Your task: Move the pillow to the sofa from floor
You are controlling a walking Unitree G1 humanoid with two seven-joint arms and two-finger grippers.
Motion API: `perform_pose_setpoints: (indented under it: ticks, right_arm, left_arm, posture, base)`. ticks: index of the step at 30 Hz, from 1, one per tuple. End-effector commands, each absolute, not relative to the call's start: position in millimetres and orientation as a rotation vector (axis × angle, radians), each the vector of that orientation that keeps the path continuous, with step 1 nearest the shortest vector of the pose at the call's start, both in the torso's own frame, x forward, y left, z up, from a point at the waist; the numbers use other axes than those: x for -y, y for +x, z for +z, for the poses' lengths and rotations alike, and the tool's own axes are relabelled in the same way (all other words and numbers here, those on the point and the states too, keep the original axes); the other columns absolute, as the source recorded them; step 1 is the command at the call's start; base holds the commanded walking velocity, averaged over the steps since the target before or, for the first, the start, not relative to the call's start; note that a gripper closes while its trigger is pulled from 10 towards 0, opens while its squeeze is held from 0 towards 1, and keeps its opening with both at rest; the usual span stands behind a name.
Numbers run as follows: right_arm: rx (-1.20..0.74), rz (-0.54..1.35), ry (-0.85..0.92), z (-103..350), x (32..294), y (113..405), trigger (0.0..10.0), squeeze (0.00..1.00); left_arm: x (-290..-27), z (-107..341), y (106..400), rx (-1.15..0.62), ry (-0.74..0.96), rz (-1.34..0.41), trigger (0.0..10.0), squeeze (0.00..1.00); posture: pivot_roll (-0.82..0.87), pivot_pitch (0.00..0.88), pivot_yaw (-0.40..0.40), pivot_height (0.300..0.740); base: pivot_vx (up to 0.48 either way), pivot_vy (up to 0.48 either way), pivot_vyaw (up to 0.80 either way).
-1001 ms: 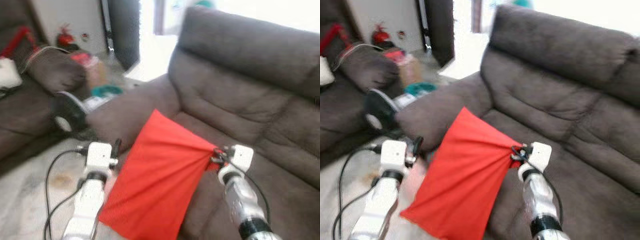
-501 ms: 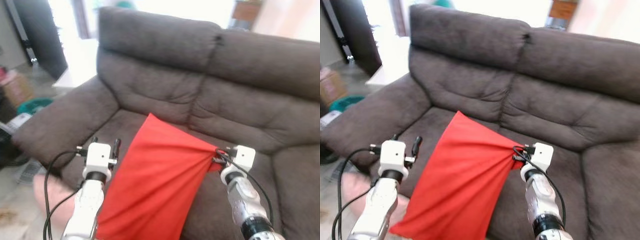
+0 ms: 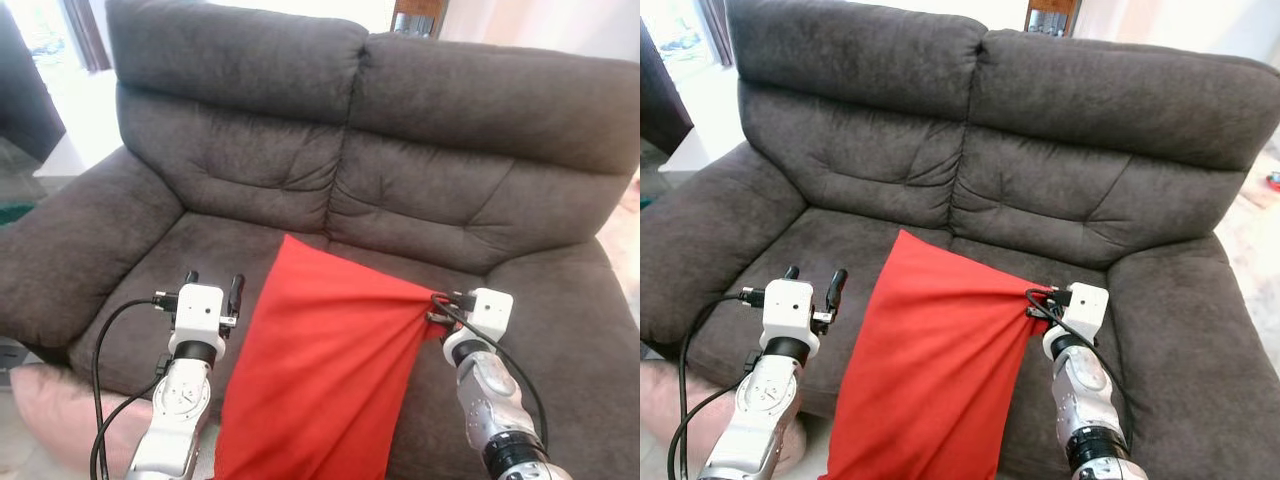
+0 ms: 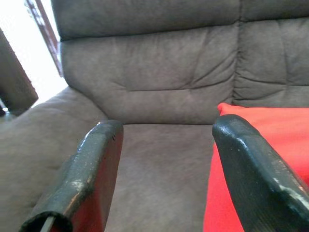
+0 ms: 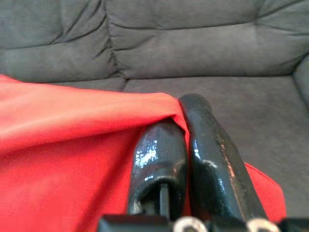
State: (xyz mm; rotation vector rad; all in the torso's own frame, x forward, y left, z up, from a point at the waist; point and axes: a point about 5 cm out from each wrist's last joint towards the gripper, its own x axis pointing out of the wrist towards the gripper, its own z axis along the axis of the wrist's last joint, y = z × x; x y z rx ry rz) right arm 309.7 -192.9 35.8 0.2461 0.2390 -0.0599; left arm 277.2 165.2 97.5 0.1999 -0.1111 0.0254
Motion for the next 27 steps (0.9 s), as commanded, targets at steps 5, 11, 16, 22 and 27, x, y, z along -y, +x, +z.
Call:
perform_pose_setpoints:
  ticks: [5,11,16,22,27]
  right_arm:
    - [-0.188,0.129,0.045,57,187,322,10.0,0.00]
    - [-0.326,0.295,-0.181,43,194,314,10.0,0.00]
    - [-0.466,0.421,-0.346,30,204,303,10.0,0.00]
    - [-0.584,0.557,-0.459,15,206,286,10.0,0.00]
    - [-0.672,0.601,-0.528,7,212,277,10.0,0.00]
  left_arm:
    - [-169,97,277,0.085,0.124,-0.018,10.0,0.00]
    - [-175,102,278,0.060,0.111,-0.129,10.0,0.00]
    - [-179,105,280,0.041,0.057,-0.180,10.0,0.00]
    - [-172,108,281,0.026,0.024,-0.251,10.0,0.00]
    - [-169,108,279,-0.001,-0.023,-0.308,10.0,0.00]
  posture:
    - [0.15,0.009,-0.071,0.740]
    - [0.15,0.015,-0.076,0.740]
    - [0.15,0.016,-0.077,0.740]
    - [0.14,0.015,-0.076,0.740]
    - [0.14,0.014,-0.076,0.740]
  base:
    - [0.000,0.000,0.00]
    - [0.000,0.000,0.00]
    - [0.000,0.000,0.00]
    - [0.000,0.000,0.00]
    - [0.000,0.000,0.00]
